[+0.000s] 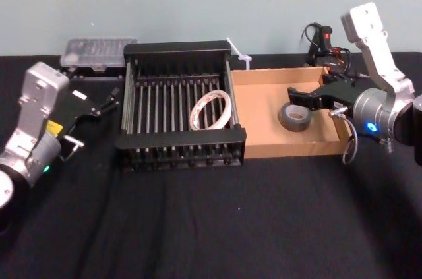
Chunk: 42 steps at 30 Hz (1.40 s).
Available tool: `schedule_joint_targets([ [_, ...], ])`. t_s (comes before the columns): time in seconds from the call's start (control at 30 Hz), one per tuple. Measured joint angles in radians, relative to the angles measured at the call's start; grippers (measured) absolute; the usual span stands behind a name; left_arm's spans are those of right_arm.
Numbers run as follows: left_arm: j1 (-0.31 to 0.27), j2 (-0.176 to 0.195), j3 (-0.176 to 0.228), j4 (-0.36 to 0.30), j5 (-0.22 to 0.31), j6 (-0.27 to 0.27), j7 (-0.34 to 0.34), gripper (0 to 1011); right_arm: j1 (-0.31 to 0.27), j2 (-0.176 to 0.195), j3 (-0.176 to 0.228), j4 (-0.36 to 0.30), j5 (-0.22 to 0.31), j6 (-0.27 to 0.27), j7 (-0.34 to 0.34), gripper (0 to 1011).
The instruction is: Pick up the white tape and place it into the black box , Pick up the silver tape and place it into the brown box.
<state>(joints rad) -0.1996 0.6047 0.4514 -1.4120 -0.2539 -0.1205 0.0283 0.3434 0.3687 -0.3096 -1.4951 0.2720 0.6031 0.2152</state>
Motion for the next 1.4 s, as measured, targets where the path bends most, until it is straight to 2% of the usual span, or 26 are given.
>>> schedule_joint_targets([
  [0.1, 0.000, 0.000, 0.000, 0.000, 0.000, 0.000, 0.000, 1001, 0.000, 0.000, 0.000, 0.000, 0.000, 0.000, 0.000, 997],
  [0.4, 0.000, 0.000, 0.000, 0.000, 0.000, 0.000, 0.000, 1001, -0.006, -0.002, 0.001, -0.006, -0.011, -0.011, -0.006, 1002],
  [0.53, 0.000, 0.000, 0.000, 0.000, 0.000, 0.000, 0.000, 1001, -0.038, -0.009, 0.012, -0.035, -0.043, -0.079, -0.039, 1003],
  [0.57, 0.000, 0.000, 0.000, 0.000, 0.000, 0.000, 0.000, 1001, -0.057, -0.011, 0.019, -0.048, -0.058, -0.122, -0.055, 1002],
  [0.67, 0.000, 0.000, 0.000, 0.000, 0.000, 0.000, 0.000, 1002, -0.084, -0.014, 0.027, -0.067, -0.078, -0.181, -0.075, 1002],
  [0.7, 0.000, 0.000, 0.000, 0.000, 0.000, 0.000, 0.000, 1001, -0.104, -0.014, 0.033, -0.080, -0.090, -0.223, -0.087, 1002],
  [0.77, 0.000, 0.000, 0.000, 0.000, 0.000, 0.000, 0.000, 1001, -0.122, -0.013, 0.039, -0.091, -0.100, -0.253, -0.095, 1003],
  [0.83, 0.000, 0.000, 0.000, 0.000, 0.000, 0.000, 0.000, 1001, -0.165, -0.006, 0.050, -0.116, -0.120, -0.319, -0.105, 1002],
  [1.1, 0.000, 0.000, 0.000, 0.000, 0.000, 0.000, 0.000, 1001, -0.277, 0.025, 0.079, -0.169, -0.146, -0.419, -0.098, 1002],
  [1.4, 0.000, 0.000, 0.000, 0.000, 0.000, 0.000, 0.000, 1001, -0.354, 0.030, 0.096, -0.178, -0.186, -0.477, -0.097, 1003],
])
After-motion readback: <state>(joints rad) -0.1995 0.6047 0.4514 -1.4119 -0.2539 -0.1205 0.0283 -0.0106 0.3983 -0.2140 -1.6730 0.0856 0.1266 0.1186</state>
